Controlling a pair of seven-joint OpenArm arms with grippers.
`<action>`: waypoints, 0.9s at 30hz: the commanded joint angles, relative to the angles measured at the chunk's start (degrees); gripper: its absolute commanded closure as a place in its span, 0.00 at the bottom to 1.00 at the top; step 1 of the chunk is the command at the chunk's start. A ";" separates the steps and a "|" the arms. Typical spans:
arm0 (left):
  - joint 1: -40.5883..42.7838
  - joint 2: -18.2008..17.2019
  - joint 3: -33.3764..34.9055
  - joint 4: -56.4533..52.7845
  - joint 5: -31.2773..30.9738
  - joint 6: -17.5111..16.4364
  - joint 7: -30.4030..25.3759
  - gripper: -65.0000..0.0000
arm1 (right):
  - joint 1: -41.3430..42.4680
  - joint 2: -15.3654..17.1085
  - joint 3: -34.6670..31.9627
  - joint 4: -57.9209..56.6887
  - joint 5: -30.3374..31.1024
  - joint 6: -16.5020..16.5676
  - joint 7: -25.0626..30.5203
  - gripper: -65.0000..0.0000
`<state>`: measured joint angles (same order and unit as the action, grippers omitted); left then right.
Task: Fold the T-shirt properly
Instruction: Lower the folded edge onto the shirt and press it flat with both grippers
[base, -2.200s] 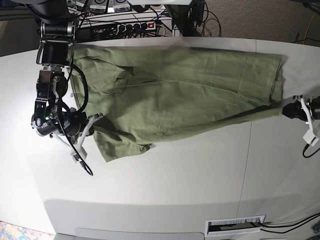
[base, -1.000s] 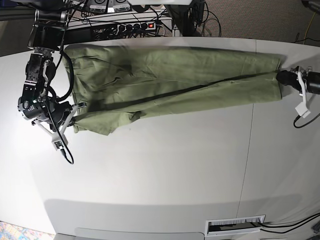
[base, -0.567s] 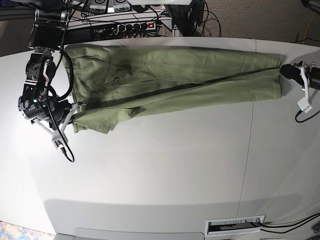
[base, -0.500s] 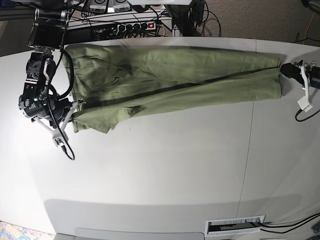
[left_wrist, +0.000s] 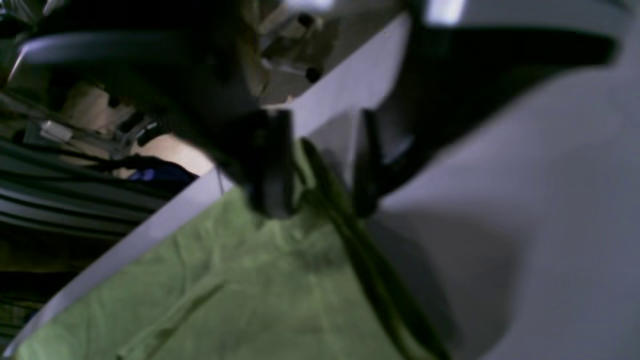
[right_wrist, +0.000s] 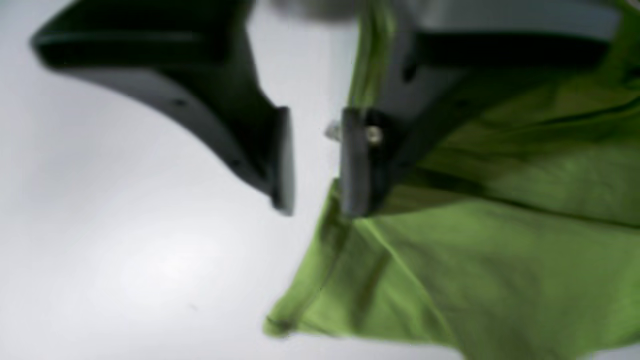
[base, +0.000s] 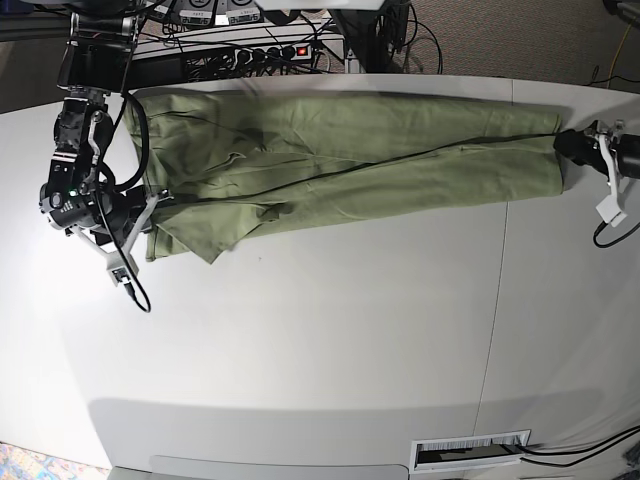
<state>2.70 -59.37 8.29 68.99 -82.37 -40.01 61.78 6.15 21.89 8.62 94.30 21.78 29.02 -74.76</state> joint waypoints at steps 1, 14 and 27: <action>-0.66 -1.75 -0.59 0.39 -0.52 0.01 -1.01 0.63 | 1.16 0.96 0.48 1.01 1.29 0.04 1.57 0.68; -2.58 -1.22 -0.61 0.39 8.24 0.01 -10.80 0.63 | 1.25 -1.57 0.35 1.01 8.90 0.07 1.86 0.68; -2.51 4.94 -0.61 0.39 10.64 0.01 -9.33 0.58 | 0.79 -2.36 -10.25 0.83 -0.28 0.07 1.70 1.00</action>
<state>0.75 -53.41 8.05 68.99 -72.12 -39.81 52.34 5.82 18.85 -1.98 94.24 21.41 29.02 -74.15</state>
